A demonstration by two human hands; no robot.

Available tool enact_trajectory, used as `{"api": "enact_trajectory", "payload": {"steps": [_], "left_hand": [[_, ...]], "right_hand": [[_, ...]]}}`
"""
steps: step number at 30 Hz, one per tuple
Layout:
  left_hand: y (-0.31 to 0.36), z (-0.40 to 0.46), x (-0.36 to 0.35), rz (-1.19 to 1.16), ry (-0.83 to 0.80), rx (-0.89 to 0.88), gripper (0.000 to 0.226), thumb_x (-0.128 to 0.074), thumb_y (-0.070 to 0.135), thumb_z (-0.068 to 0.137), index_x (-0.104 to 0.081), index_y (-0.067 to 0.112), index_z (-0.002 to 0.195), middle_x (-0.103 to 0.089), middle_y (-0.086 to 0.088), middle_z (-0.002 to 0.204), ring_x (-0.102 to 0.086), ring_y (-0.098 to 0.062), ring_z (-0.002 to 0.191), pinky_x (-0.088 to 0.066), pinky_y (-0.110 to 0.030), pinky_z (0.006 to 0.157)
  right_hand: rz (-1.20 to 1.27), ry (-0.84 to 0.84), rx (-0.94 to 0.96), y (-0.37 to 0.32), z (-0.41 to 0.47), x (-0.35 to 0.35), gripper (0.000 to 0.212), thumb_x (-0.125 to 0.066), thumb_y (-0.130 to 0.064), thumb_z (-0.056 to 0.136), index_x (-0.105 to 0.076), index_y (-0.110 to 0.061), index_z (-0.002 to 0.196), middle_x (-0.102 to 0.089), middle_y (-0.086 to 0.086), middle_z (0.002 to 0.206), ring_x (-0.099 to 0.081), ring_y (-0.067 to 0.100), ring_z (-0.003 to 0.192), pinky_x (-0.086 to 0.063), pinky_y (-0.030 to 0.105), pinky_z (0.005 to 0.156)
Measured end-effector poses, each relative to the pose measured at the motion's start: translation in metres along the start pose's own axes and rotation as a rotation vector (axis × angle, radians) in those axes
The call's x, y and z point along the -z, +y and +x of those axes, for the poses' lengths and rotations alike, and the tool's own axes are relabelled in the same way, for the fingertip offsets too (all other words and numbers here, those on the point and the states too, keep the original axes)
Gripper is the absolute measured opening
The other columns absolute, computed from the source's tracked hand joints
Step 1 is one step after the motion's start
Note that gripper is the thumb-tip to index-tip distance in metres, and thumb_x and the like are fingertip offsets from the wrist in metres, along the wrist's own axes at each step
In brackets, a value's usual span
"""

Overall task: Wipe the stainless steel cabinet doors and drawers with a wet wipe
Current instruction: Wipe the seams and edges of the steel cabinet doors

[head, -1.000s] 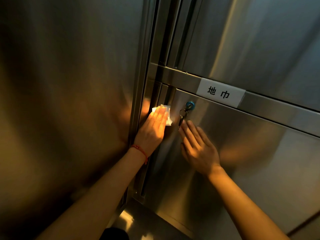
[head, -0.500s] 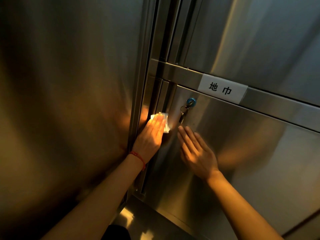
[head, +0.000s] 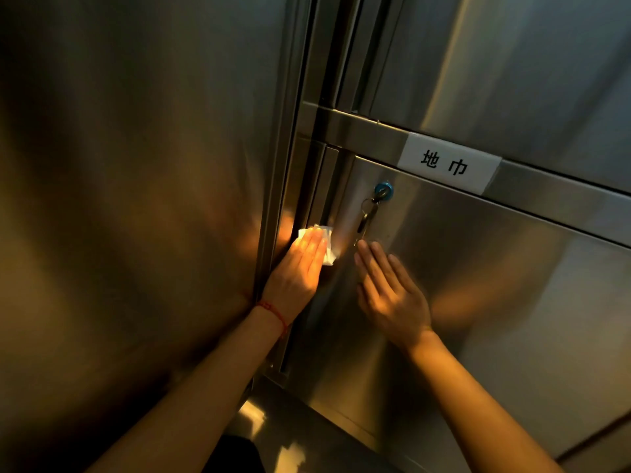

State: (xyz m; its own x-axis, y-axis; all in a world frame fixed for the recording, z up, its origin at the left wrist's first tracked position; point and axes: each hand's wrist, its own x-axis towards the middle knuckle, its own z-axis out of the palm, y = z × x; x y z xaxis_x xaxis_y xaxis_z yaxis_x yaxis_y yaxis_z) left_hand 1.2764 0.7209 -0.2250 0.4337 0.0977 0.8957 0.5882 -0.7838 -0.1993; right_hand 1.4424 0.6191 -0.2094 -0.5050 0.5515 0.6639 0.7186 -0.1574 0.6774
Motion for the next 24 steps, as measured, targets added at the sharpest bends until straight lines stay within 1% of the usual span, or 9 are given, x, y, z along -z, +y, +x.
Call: {"api": "enact_trajectory", "payload": {"steps": [4,8,14,20,24], "left_hand": [[0.0,0.0,-0.002,-0.008,0.001,0.009,0.041,-0.062,-0.007,0.076,-0.059,-0.008,0.117,-0.06,-0.026,0.121,-0.058,-0.035,0.114,-0.051,-0.044,0.091],[0.002,-0.005,-0.005,0.031,0.015,0.001,0.035,-0.051,-0.007,0.084,-0.058,-0.009,0.118,-0.059,-0.026,0.121,-0.057,-0.034,0.114,-0.051,-0.042,0.092],[0.004,-0.013,0.001,0.068,0.0,-0.046,0.035,-0.043,-0.004,0.085,-0.062,-0.006,0.114,-0.062,-0.023,0.117,-0.06,-0.032,0.111,-0.05,-0.041,0.093],[0.003,-0.002,-0.001,0.079,0.023,-0.022,0.034,-0.045,-0.005,0.086,-0.06,-0.007,0.116,-0.06,-0.024,0.12,-0.059,-0.033,0.113,-0.051,-0.04,0.092],[0.006,-0.012,-0.001,0.086,-0.009,-0.037,0.034,-0.044,-0.004,0.086,-0.06,-0.007,0.116,-0.06,-0.024,0.12,-0.058,-0.033,0.114,-0.051,-0.04,0.092]], "right_hand": [[0.009,0.015,0.0,-0.001,0.0,0.0,0.048,-0.05,-0.023,0.093,-0.045,-0.001,0.135,-0.039,0.016,0.143,-0.034,0.029,0.134,-0.024,0.038,0.112],[-0.001,0.009,0.009,-0.001,0.0,-0.001,0.049,-0.052,-0.024,0.092,-0.044,0.0,0.135,-0.039,0.017,0.143,-0.034,0.029,0.135,-0.024,0.039,0.112],[0.009,0.032,0.003,0.0,-0.001,-0.001,0.048,-0.052,-0.023,0.092,-0.046,0.0,0.134,-0.041,0.017,0.142,-0.035,0.03,0.134,-0.024,0.039,0.112],[0.017,0.031,-0.003,-0.001,-0.002,-0.004,0.048,-0.05,-0.022,0.093,-0.044,0.0,0.136,-0.037,0.017,0.144,-0.032,0.029,0.136,-0.025,0.039,0.112],[0.015,0.033,0.001,0.0,-0.001,-0.003,0.048,-0.051,-0.023,0.093,-0.045,0.0,0.135,-0.039,0.017,0.143,-0.033,0.03,0.135,-0.024,0.039,0.112]]}}
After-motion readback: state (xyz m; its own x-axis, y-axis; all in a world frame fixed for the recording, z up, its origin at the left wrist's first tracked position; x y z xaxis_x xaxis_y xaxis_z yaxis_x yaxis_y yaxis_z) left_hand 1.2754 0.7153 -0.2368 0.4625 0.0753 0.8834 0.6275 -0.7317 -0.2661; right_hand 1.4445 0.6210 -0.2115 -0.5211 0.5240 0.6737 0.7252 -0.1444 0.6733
